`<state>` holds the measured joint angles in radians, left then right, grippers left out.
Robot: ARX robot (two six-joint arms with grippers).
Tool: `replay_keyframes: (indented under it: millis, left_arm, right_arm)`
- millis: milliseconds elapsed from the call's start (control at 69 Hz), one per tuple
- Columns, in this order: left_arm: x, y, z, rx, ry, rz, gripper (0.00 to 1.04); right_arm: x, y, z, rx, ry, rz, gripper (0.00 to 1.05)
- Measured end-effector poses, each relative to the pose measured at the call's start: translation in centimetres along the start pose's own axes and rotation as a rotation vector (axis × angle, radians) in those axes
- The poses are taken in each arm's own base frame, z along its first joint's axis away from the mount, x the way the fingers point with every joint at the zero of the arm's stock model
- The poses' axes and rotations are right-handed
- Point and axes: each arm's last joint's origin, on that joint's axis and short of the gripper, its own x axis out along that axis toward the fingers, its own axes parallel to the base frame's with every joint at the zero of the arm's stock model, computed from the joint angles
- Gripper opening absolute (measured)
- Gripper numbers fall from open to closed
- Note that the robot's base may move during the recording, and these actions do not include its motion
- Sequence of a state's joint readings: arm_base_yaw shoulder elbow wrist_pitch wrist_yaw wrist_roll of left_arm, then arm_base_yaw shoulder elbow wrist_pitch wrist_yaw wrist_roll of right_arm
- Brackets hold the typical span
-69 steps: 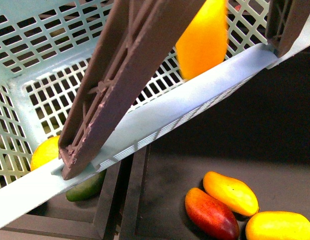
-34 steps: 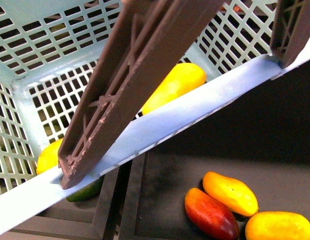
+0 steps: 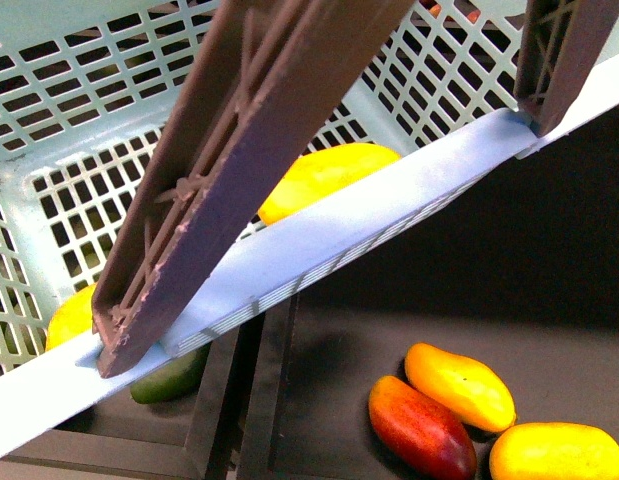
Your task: Pick lemon and mango into basket
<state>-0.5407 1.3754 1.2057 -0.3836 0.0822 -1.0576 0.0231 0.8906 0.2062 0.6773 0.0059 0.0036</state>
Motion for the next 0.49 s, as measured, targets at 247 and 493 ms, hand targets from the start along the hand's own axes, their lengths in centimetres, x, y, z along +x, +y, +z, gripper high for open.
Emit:
replay_keyframes:
  millis: [247, 493]
  left_arm:
    - [0.0, 0.0, 0.0, -0.002, 0.006, -0.003, 0.14]
    - [0.0, 0.0, 0.0, 0.0, -0.001, 0.0, 0.14]
  right_arm:
    - [-2.3, -0.3, -1.5, 0.0, 0.004, -0.017, 0.02]
    - [-3.8, -0.3, -2.2, 0.0, 0.001, -0.016, 0.02]
